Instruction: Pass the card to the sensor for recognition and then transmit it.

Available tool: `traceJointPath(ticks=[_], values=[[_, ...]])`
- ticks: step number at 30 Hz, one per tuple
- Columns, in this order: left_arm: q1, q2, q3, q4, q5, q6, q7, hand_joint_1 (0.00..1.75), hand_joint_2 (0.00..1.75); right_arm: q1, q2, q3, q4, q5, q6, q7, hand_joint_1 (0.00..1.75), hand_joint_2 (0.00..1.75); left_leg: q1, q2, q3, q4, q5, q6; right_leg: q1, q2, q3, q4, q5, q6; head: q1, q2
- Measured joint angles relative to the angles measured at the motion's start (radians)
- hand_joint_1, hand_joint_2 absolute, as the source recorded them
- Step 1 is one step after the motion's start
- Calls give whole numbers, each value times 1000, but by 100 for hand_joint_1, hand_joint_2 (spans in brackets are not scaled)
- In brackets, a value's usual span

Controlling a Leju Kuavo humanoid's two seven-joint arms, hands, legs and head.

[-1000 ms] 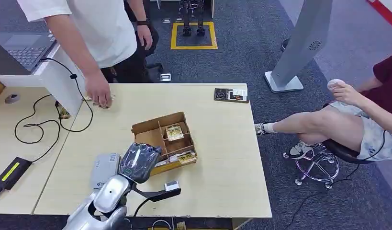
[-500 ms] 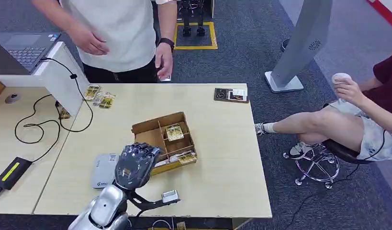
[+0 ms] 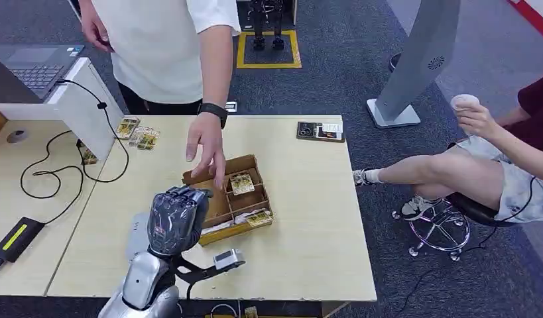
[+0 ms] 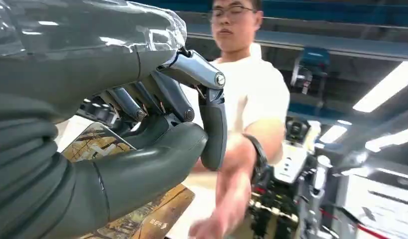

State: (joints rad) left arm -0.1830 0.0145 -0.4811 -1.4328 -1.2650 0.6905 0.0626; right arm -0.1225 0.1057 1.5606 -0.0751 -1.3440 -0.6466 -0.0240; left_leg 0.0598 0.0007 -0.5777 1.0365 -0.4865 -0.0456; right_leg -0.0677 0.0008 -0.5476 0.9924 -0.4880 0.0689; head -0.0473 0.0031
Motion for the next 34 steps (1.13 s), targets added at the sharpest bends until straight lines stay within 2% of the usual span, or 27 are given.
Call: traceJointPath(ticks=[10,18,19,20,21,34], values=[[-56,-35,113,0,42,0,-8,175,175,-1,0,0,-1,46,-7,13,0,175,0,0,0,0,1,0,0,0,0,0,0,0,0,0],[-60,-51,142,0,63,0,-43,175,175,-2,0,0,-2,66,-12,21,0,175,0,0,0,0,1,0,0,0,0,0,0,0,0,0],[-60,-53,142,0,68,0,-51,150,175,-2,0,0,-2,66,-13,21,0,175,0,0,0,0,1,0,0,0,0,0,0,0,0,0],[-60,-57,142,0,71,0,-54,150,175,-2,0,0,-3,66,-13,21,0,175,0,0,0,0,1,0,0,0,0,0,0,0,0,0],[-60,-59,142,0,78,0,-54,0,175,-2,0,0,-3,66,-15,21,0,175,0,0,0,0,1,0,0,0,0,0,0,0,0,0],[-60,-68,143,0,95,0,-52,0,175,-2,0,0,-7,101,-22,31,0,175,0,0,0,0,1,0,0,0,0,0,0,0,0,0]])
